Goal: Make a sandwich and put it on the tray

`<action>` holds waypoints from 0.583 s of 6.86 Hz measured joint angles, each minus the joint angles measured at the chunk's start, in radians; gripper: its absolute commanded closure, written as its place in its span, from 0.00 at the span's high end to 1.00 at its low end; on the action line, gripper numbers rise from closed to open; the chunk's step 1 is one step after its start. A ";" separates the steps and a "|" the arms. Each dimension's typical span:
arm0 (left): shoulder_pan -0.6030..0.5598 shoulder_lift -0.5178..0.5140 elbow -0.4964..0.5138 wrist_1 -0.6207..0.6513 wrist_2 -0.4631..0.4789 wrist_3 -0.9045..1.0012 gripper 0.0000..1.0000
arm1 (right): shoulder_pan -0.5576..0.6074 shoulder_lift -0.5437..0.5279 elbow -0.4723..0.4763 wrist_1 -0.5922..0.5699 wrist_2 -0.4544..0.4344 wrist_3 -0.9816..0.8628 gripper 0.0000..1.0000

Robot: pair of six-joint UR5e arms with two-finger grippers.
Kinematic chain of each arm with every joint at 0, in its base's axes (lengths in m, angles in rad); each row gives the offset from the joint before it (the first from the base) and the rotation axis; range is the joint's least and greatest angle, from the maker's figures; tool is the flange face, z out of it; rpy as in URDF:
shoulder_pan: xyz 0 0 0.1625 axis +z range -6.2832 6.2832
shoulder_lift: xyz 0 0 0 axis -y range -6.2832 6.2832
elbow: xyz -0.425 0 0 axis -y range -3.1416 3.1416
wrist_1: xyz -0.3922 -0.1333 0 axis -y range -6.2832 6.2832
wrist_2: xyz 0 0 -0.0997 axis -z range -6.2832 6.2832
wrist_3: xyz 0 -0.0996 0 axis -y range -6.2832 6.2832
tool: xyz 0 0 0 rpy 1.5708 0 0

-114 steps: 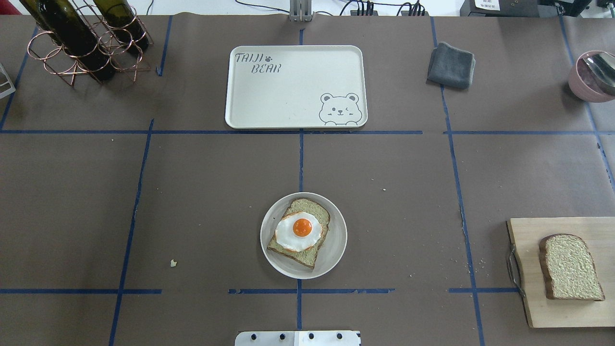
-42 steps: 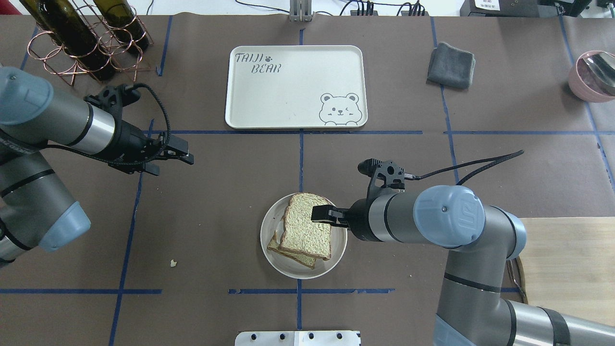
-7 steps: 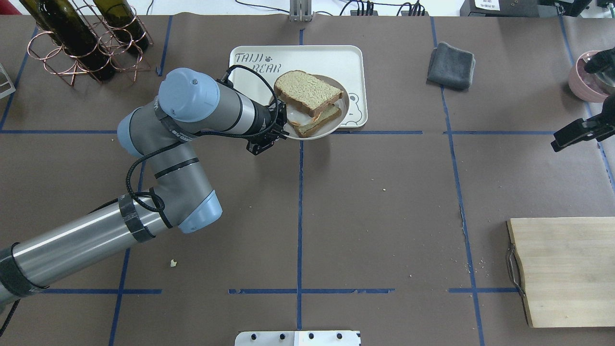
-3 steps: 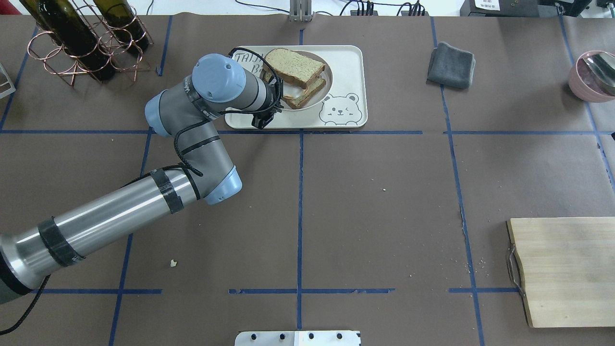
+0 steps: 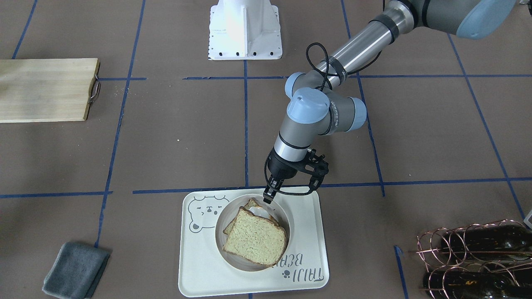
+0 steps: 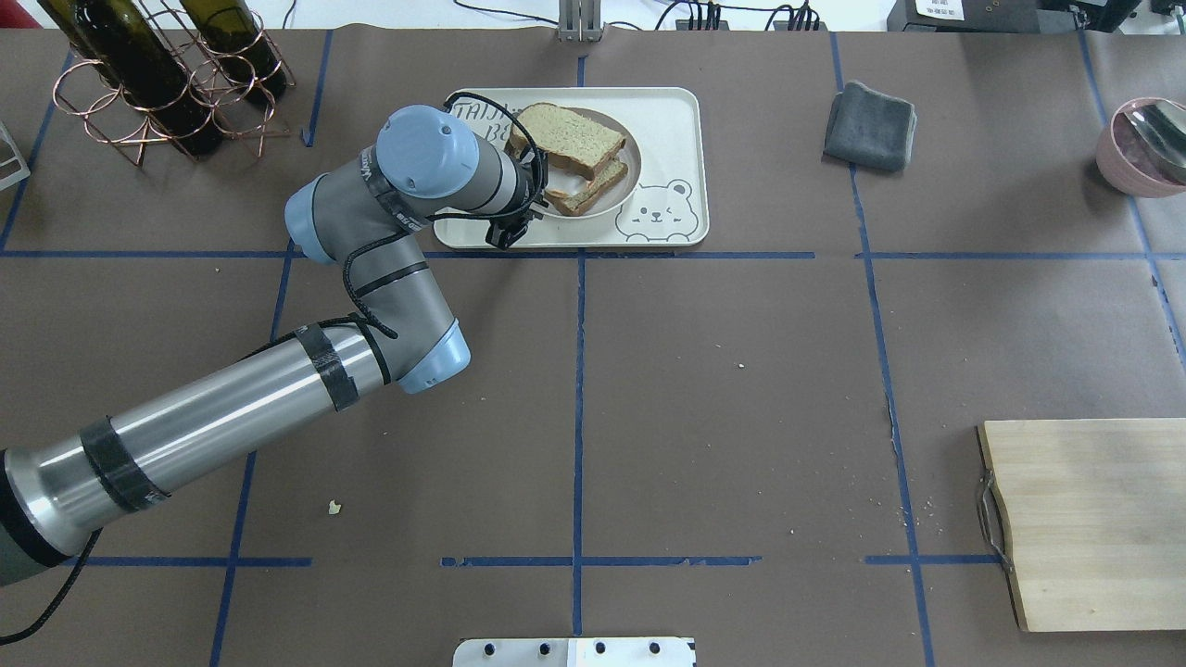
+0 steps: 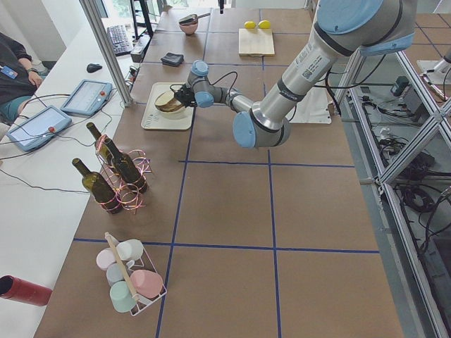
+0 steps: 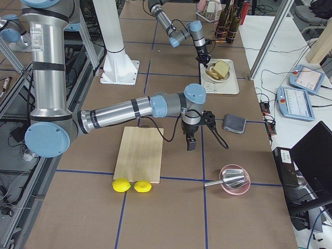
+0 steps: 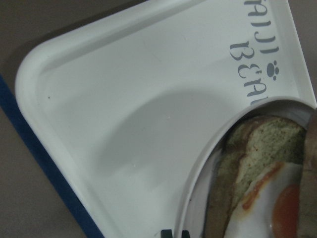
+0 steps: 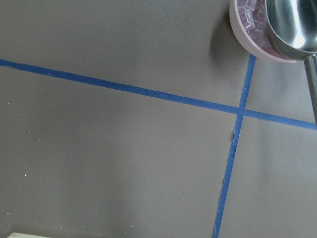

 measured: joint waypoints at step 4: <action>-0.016 0.192 -0.334 0.140 -0.123 0.289 1.00 | 0.054 -0.007 -0.016 0.009 -0.002 0.015 1.00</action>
